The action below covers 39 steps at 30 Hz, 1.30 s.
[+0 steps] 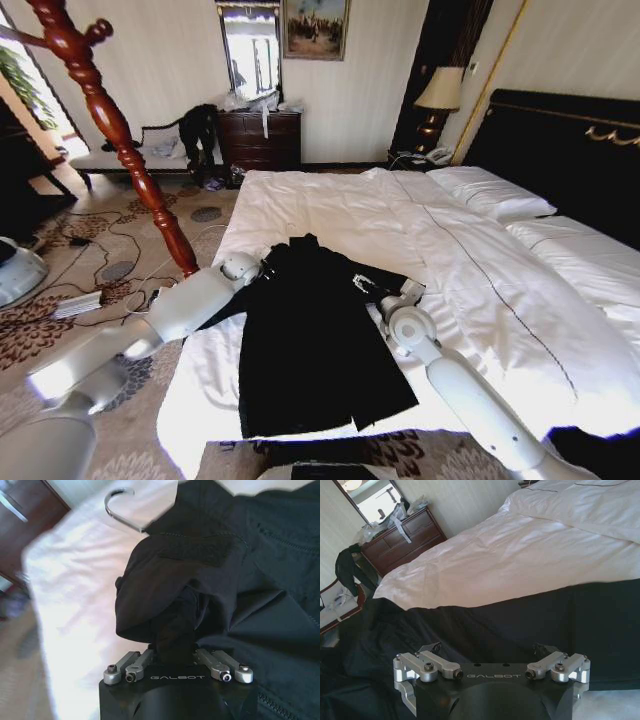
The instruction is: Pick up the clothes from the bed and hang them on the clothes hanger.
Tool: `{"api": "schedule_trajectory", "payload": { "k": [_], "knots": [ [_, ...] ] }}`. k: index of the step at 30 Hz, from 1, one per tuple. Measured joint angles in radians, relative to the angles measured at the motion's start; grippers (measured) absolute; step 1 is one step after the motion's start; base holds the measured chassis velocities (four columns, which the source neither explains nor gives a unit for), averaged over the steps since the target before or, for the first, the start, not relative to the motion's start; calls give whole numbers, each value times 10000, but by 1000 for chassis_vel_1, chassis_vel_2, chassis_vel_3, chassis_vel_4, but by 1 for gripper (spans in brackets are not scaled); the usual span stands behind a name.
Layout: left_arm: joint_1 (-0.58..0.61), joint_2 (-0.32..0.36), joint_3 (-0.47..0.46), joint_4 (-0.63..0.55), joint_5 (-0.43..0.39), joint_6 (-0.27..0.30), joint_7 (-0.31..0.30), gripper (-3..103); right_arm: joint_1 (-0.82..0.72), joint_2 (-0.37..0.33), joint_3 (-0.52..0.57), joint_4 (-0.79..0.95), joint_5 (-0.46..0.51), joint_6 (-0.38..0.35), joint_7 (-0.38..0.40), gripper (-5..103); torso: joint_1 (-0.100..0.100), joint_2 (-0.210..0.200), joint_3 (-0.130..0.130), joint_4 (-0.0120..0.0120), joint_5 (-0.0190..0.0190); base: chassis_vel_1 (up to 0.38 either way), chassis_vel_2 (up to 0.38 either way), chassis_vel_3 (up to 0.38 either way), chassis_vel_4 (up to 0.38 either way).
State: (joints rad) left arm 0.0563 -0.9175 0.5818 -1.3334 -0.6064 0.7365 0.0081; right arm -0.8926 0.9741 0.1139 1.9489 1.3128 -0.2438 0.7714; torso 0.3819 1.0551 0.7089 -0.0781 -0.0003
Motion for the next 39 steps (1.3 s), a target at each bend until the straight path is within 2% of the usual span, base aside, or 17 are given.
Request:
{"api": "schedule_trajectory", "payload": {
  "k": [2,4,5,8,9,13,15,19,20,22,24,28,31,32,35,36,39],
  "knots": [
    [-646,768,386,-474,118,-1,95,22,3,-19,56,91,0,2,-1,100,0,0,0,0,-1,0,0,0,0],
    [-1092,1220,680,-685,237,-1,172,22,41,-15,85,134,6,4,-4,100,0,0,-1,3,1,0,0,0,0],
    [-1092,1220,680,-685,237,-1,172,22,41,-15,85,134,6,4,-4,100,0,0,-1,3,1,0,0,0,0],
    [-2271,2230,1398,-1070,575,-4,304,22,155,82,185,240,32,14,-39,100,-1,0,-1,8,0,0,0,0,0],
    [-2271,2230,1398,-1070,575,-4,304,22,155,82,185,240,32,14,-39,100,-1,0,-1,8,0,0,0,0,0],
    [-3575,2862,2165,-1207,836,-16,483,22,201,175,237,339,39,28,-74,100,-1,0,-1,-1,3,0,0,0,0],
    [-3839,2944,2326,-1191,955,-17,539,22,207,193,242,366,39,29,-79,100,-1,0,-1,0,0,0,0,0,0],
    [-5354,3167,3048,-904,1507,-16,839,22,222,277,322,510,50,34,-96,100,0,0,-1,6,-1,0,0,0,0],
    [-5354,3167,3048,-904,1507,-16,839,22,222,277,322,510,50,34,-96,100,0,0,-1,6,-1,0,0,0,0],
    [-6273,3211,3442,-783,1669,-17,1108,22,222,314,386,542,62,36,-106,100,-1,0,-2,1,6,0,0,0,0],
    [-6586,3226,3558,-753,1783,-19,1273,22,221,328,420,558,67,37,-116,100,-2,1,-2,0,6,0,0,0,0],
    [-7073,3330,3427,-718,2220,-19,1708,22,205,387,511,576,101,40,-152,100,0,0,0,-1,1,0,0,0,0],
    [-7248,3666,2892,-890,3053,-19,2064,22,167,410,546,584,123,45,-174,100,-1,0,-1,1,1,0,0,0,0],
    [-7248,3666,2892,-890,3053,-19,2064,22,167,410,546,584,123,45,-174,100,-1,0,-1,1,1,0,0,0,0],
    [-7389,4092,2356,-920,4253,-21,2357,22,97,335,540,660,143,46,-174,100,0,0,-1,3,1,0,0,0,0],
    [-7389,4092,2356,-920,4253,-21,2357,22,97,335,540,660,143,46,-174,100,0,0,-1,3,1,0,0,0,0],
    [-7482,4576,1873,-988,5075,-20,2508,22,73,257,521,732,196,46,-145,100,-2,1,-2,7,0,0,0,0,0]
  ]
}}
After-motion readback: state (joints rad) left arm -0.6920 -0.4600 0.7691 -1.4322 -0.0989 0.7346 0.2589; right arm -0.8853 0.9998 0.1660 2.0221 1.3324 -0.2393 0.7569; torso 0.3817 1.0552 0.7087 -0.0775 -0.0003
